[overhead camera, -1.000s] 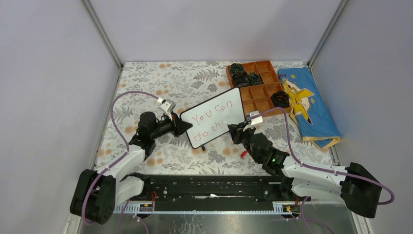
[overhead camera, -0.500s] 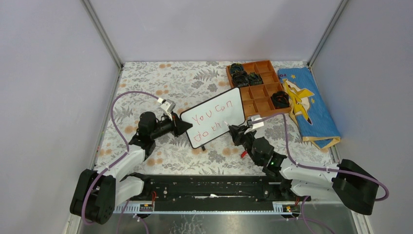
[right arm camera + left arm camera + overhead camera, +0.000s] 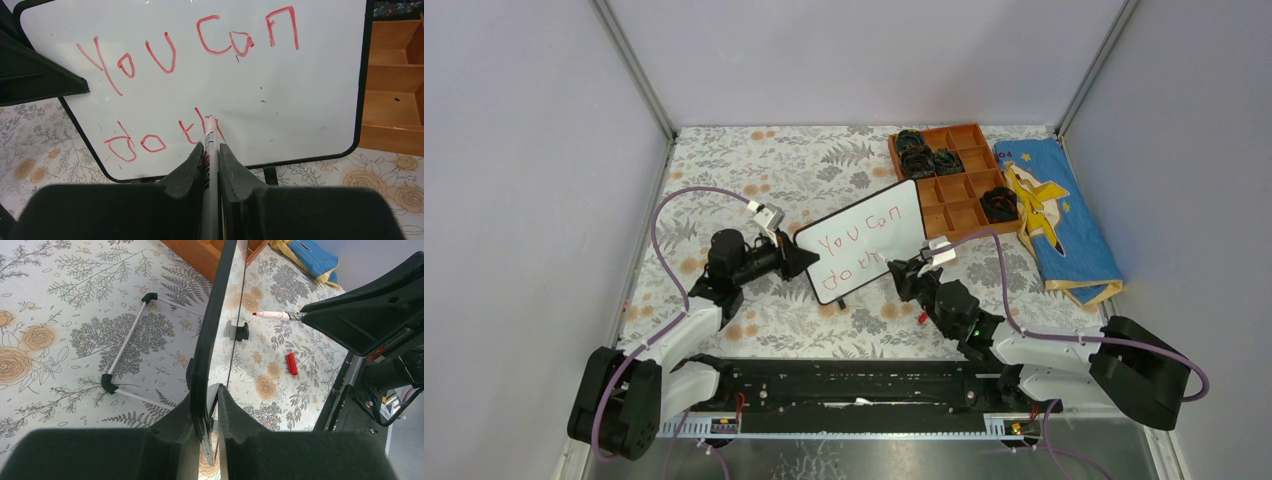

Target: Write a sentence on the whiteboard

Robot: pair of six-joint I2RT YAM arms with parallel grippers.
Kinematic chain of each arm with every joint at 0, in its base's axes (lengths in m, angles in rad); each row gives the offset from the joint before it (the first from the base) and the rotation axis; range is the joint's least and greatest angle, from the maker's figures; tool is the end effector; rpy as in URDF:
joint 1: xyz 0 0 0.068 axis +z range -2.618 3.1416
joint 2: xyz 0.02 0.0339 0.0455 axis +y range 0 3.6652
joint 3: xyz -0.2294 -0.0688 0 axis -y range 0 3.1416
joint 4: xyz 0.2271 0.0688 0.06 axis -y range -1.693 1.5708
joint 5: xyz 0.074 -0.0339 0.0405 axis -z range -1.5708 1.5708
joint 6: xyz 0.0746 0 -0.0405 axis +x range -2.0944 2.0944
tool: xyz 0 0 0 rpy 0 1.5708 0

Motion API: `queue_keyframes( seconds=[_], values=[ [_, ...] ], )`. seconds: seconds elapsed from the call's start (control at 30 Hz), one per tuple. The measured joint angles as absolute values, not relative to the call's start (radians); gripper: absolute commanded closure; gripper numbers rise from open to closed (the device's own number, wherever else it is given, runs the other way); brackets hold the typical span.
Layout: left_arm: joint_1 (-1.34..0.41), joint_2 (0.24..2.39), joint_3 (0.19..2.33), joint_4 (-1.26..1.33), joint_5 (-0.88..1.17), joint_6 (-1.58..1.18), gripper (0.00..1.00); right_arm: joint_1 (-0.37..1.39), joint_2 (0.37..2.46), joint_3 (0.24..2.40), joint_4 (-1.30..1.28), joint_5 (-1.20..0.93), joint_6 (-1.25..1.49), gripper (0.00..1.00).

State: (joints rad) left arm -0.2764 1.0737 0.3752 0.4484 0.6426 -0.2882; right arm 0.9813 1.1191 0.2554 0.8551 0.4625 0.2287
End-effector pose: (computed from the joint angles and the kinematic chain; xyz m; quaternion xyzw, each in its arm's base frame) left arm 0.2309 -0.1120 0.1819 0.1893 0.7505 -0.4017 0.4895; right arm 0.1688 0.1924 0.1850 -0.1039 0.7022 0.2559 0.6562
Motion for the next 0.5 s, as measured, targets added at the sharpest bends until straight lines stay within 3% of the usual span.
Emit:
queue_keyframes(
  seconds=[0.5],
  values=[
    [-0.276,1.074,0.376,0.448,0.643,-0.288,0.87,0.981,1.193,0.259,0.945,0.502,0.234,1.00]
  ],
)
